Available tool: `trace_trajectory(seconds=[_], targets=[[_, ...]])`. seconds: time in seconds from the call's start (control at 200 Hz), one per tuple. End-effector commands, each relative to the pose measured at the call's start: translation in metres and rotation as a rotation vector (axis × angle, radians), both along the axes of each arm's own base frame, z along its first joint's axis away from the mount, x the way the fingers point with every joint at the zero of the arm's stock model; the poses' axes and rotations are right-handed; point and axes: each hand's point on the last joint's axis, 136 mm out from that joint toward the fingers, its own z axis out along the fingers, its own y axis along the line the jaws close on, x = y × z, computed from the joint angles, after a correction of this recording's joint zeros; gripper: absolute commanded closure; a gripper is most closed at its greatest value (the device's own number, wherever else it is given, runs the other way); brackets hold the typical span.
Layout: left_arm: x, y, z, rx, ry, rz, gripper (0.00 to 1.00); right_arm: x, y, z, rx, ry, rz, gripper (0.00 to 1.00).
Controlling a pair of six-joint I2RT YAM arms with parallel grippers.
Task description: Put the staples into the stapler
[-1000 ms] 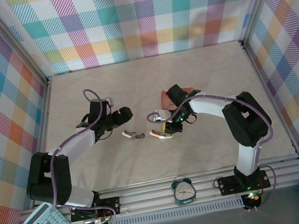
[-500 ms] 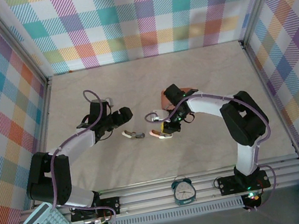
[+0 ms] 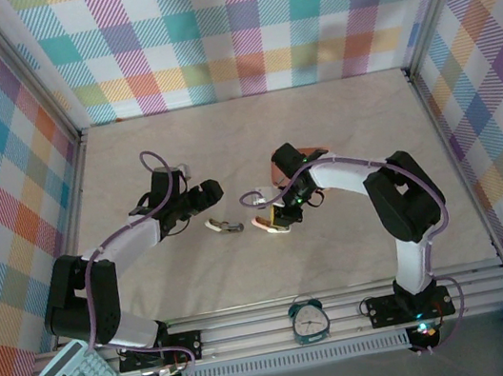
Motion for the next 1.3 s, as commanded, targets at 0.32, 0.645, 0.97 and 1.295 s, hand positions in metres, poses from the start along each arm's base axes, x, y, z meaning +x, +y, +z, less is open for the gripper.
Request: trace_trajectory(seconds=[0.32, 0.645, 0.97, 1.295], targets=[[0.004, 0.007, 0.001, -0.008, -0.013, 0.025, 0.19, -0.005, 0.003, 0.012, 0.009, 0.035, -0.011, 0.86], [0.003, 0.007, 0.0, -0.009, -0.012, 0.022, 0.19, 0.005, 0.006, 0.017, -0.038, 0.138, -0.233, 0.85], [0.004, 0.006, 0.002, -0.008, -0.011, 0.016, 0.19, 0.004, 0.004, 0.014, -0.078, 0.188, -0.406, 0.85], [0.005, 0.005, 0.0, -0.012, -0.007, 0.019, 0.19, 0.002, 0.006, 0.005, -0.083, 0.175, -0.407, 0.85]])
